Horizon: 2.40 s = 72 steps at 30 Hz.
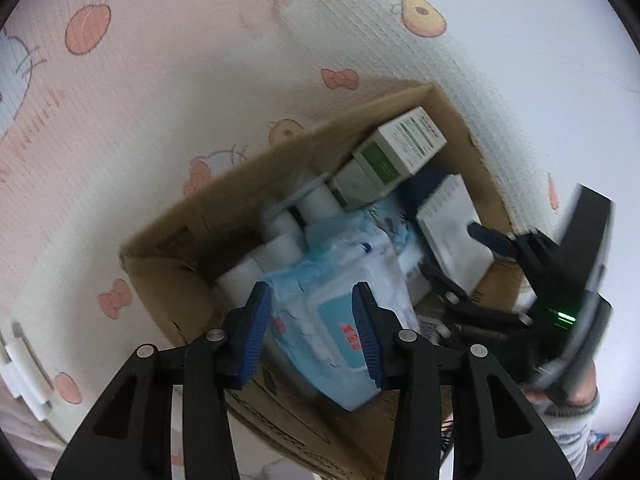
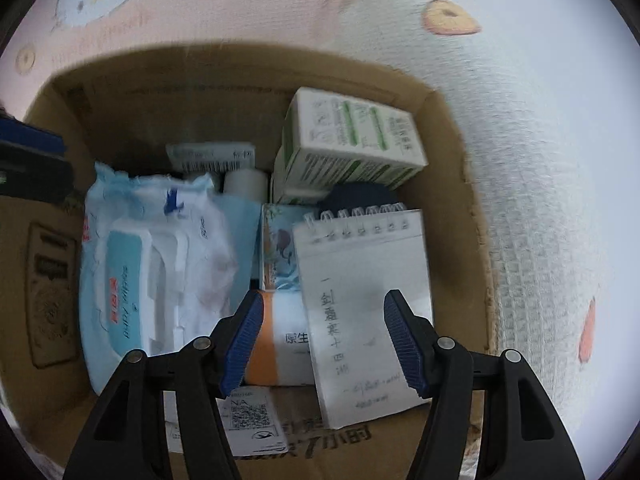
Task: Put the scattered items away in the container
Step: 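Lower the tube into the cardboard box and open the left gripper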
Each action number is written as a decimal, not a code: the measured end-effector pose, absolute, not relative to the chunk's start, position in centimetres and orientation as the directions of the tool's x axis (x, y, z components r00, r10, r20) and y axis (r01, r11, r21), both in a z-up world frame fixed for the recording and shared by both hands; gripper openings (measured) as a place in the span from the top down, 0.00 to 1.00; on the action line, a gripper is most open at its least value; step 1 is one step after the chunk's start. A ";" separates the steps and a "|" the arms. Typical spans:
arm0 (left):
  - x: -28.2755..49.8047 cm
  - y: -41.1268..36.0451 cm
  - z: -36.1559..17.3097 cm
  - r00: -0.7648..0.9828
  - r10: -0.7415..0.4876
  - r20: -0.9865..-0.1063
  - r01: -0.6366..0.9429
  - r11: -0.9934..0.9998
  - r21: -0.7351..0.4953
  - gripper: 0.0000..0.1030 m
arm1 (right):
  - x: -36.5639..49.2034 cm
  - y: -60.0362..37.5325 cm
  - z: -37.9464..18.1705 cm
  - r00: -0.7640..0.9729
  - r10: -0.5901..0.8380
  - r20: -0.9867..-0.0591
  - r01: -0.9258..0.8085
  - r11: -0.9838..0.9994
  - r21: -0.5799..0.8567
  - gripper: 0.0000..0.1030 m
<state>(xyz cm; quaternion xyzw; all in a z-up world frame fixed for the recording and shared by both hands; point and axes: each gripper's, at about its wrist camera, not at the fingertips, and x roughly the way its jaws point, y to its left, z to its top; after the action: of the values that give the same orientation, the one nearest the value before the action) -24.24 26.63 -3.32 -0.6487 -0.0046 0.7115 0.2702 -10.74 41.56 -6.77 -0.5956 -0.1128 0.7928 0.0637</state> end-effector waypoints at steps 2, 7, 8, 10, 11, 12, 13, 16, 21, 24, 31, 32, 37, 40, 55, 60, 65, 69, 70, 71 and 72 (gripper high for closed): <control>-24.8 27.1 -3.9 0.013 0.375 -0.927 -0.383 -0.855 -0.351 0.54 | -9.9 41.8 -5.3 -0.309 0.125 -0.943 0.008 -0.991 -0.134 0.41; -25.4 28.4 -5.9 0.090 0.329 -0.940 -0.417 -0.845 -0.335 0.54 | -8.1 40.6 -4.5 -0.285 -0.096 -0.954 0.066 -0.995 0.081 0.41; -25.2 28.7 -6.1 0.085 0.313 -0.946 -0.440 -0.840 -0.317 0.54 | -7.9 40.2 -5.0 -0.260 -0.121 -0.958 0.084 -0.991 0.102 0.41; -24.7 29.3 -6.3 0.085 0.284 -0.955 -0.481 -0.828 -0.289 0.54 | -7.8 39.8 -6.4 -0.222 -0.136 -0.966 0.099 -0.988 0.117 0.41; -24.5 29.6 -6.5 0.088 0.272 -0.958 -0.496 -0.822 -0.279 0.52 | -7.8 39.8 -7.2 -0.205 -0.139 -0.969 0.098 -0.988 0.121 0.41; -24.3 29.9 -6.7 0.089 0.259 -0.962 -0.509 -0.818 -0.268 0.52 | -8.0 39.8 -7.8 -0.191 -0.141 -0.971 0.087 -0.988 0.126 0.41; -24.2 30.1 -6.9 0.088 0.249 -0.964 -0.517 -0.816 -0.258 0.51 | -8.3 40.1 -8.3 -0.177 -0.143 -0.974 0.065 -0.989 0.134 0.41; -24.0 30.6 -7.4 0.108 0.240 -0.965 -0.533 -0.805 -0.260 0.48 | -9.1 41.8 -10.1 -0.140 -0.136 -0.981 -0.059 -0.988 0.146 0.41; -24.5 30.9 -8.5 0.120 0.210 -0.970 -0.524 -0.817 -0.241 0.46 | -9.2 44.3 -11.2 -0.140 -0.282 -0.949 -0.189 -0.934 0.305 0.41; -25.0 31.0 -9.1 0.132 0.182 -0.974 -0.516 -0.827 -0.225 0.46 | -8.8 44.2 -11.1 -0.154 -0.308 -0.939 -0.172 -0.927 0.332 0.43; -25.0 31.4 -9.7 0.072 0.094 -0.993 -0.597 -0.793 -0.118 0.40 | -8.1 42.6 -11.0 -0.128 -0.313 -0.941 -0.119 -0.937 0.328 0.51; -25.2 31.3 -9.8 0.090 0.104 -0.990 -0.590 -0.796 -0.137 0.40 | -8.1 42.8 -10.9 -0.129 -0.319 -0.939 -0.129 -0.933 0.334 0.52; -25.4 30.8 -10.1 0.115 0.170 -0.979 -0.566 -0.798 -0.205 0.35 | -7.6 44.5 -10.6 -0.161 -0.355 -0.921 -0.185 -0.906 0.382 0.61; -25.9 30.0 -9.7 0.124 0.259 -0.958 -0.503 -0.816 -0.286 0.35 | -7.3 46.0 -9.7 -0.210 -0.377 -0.902 -0.231 -0.877 0.420 0.77; -27.7 28.3 -7.7 0.106 0.557 -0.824 -0.303 -0.771 -0.560 0.35 | -7.2 48.5 -7.1 -0.239 -0.225 -0.945 -0.302 -0.907 0.292 0.87; -27.0 28.7 -8.5 0.063 0.550 -0.833 -0.317 -0.781 -0.539 0.35 | -8.2 48.7 -5.4 -0.258 -0.099 -0.961 -0.271 -0.947 0.170 0.87; -25.5 29.0 -9.1 0.142 0.554 -0.820 -0.276 -0.774 -0.570 0.35 | -8.4 48.0 -4.9 -0.248 -0.020 -0.969 -0.212 -0.974 0.074 0.88; -23.9 28.9 -8.8 0.101 0.508 -0.855 -0.309 -0.801 -0.513 0.37 | -7.9 49.0 -4.7 -0.253 -0.043 -0.966 -0.238 -0.966 0.105 0.88; -23.6 29.1 -8.7 0.098 0.497 -0.862 -0.317 -0.806 -0.500 0.40 | -7.8 49.4 -4.7 -0.256 -0.059 -0.965 -0.244 -0.962 0.123 0.88; -23.3 29.3 -8.7 0.091 0.484 -0.870 -0.318 -0.814 -0.486 0.46 | -7.2 49.5 -4.8 -0.260 -0.070 -0.963 -0.249 -0.959 0.137 0.88; -23.0 29.4 -8.7 0.084 0.479 -0.874 -0.319 -0.818 -0.479 0.54 | -6.7 49.3 -5.0 -0.263 -0.077 -0.962 -0.251 -0.957 0.146 0.88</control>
<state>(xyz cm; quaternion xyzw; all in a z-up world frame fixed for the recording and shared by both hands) -23.05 29.39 -8.68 -0.6739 -0.0596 0.6743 0.2960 -6.74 49.27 -5.05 -0.6047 0.1358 0.7829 0.0554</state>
